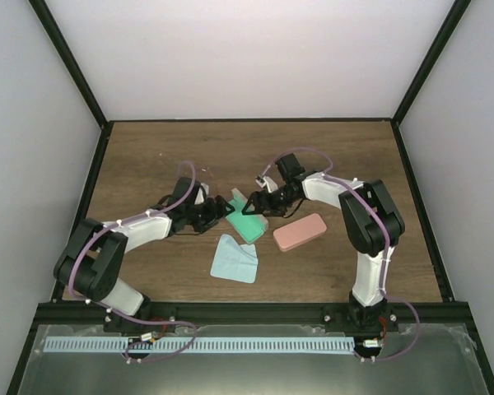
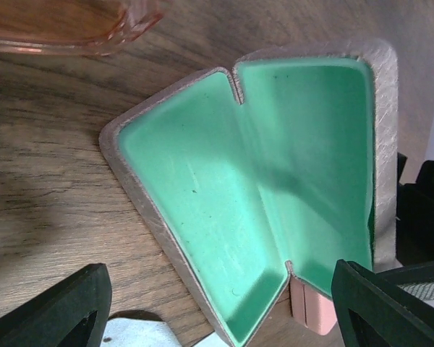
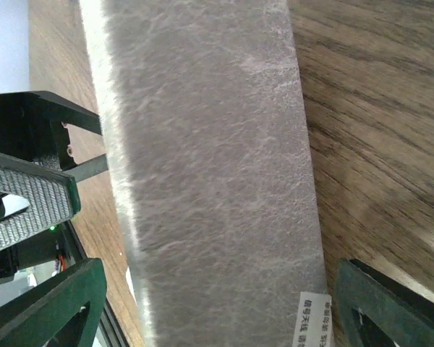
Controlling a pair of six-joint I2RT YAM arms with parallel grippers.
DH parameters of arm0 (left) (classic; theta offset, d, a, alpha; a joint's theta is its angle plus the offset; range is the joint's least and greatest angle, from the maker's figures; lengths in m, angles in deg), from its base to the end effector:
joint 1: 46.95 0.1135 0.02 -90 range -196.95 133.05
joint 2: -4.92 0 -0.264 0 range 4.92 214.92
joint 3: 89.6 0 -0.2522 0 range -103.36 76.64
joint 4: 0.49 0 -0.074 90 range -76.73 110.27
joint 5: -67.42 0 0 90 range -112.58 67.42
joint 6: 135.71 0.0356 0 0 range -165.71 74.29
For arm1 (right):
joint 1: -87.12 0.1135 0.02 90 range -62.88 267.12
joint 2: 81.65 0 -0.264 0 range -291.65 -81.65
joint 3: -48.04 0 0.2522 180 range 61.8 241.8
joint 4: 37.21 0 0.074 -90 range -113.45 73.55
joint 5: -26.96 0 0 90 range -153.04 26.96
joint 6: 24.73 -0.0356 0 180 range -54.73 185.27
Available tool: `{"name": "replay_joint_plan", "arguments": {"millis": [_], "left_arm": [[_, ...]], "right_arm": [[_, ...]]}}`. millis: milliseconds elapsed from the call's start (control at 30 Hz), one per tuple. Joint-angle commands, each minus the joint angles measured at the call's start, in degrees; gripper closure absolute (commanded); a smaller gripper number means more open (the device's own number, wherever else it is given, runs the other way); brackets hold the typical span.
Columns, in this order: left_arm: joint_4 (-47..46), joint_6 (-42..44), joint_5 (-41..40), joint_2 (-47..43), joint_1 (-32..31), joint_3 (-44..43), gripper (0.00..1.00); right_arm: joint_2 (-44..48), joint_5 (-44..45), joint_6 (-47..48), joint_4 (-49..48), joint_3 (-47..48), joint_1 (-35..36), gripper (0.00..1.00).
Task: Organize the sunglasses
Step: Place the sunglasses case at the center of the board.
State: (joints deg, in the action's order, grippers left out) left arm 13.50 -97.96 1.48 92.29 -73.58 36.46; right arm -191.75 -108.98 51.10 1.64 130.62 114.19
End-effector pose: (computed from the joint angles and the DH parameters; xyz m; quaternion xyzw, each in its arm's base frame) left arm 0.2531 -0.1432 0.1599 -0.1283 0.9054 -0.3756 0.1509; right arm 0.3214 0.1930 0.1544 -0.1806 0.8865 0.4239 0.0419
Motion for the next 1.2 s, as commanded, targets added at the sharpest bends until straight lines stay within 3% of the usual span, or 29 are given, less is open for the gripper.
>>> {"name": "replay_joint_plan", "arguments": {"millis": [0,367,600,733,933,1033,1167], "left_arm": [[1.2,0.9,-0.2,1.0,-0.5,-1.4,0.14],[1.2,1.7,-0.1,2.5,-0.9,-1.2,0.14],[0.8,1.5,-0.2,3.4,-1.2,-1.2,0.14],[1.0,1.4,-0.2,5.0,-1.3,-1.6,0.21],[1.0,0.2,-1.5,8.0,-1.9,-1.7,0.30],[2.2,-1.9,-4.4,8.3,-2.2,-1.9,0.43],[4.2,-3.2,-5.8,10.0,-2.6,-3.8,0.80]], "right_arm": [[1.0,2.6,0.3,0.5,1.4,-0.1,0.11],[6.4,10.3,-1.2,3.4,4.8,-0.1,0.12],[12.9,23.3,-4.1,8.0,6.4,0.0,0.18],[18.5,25.9,-7.9,8.3,4.2,0.2,0.34],[27.0,24.1,-12.1,6.5,-0.9,1.4,0.71],[29.3,23.4,-12.0,6.7,-1.7,2.5,0.78],[29.7,22.9,-12.4,6.1,-3.7,3.7,0.79]]}}
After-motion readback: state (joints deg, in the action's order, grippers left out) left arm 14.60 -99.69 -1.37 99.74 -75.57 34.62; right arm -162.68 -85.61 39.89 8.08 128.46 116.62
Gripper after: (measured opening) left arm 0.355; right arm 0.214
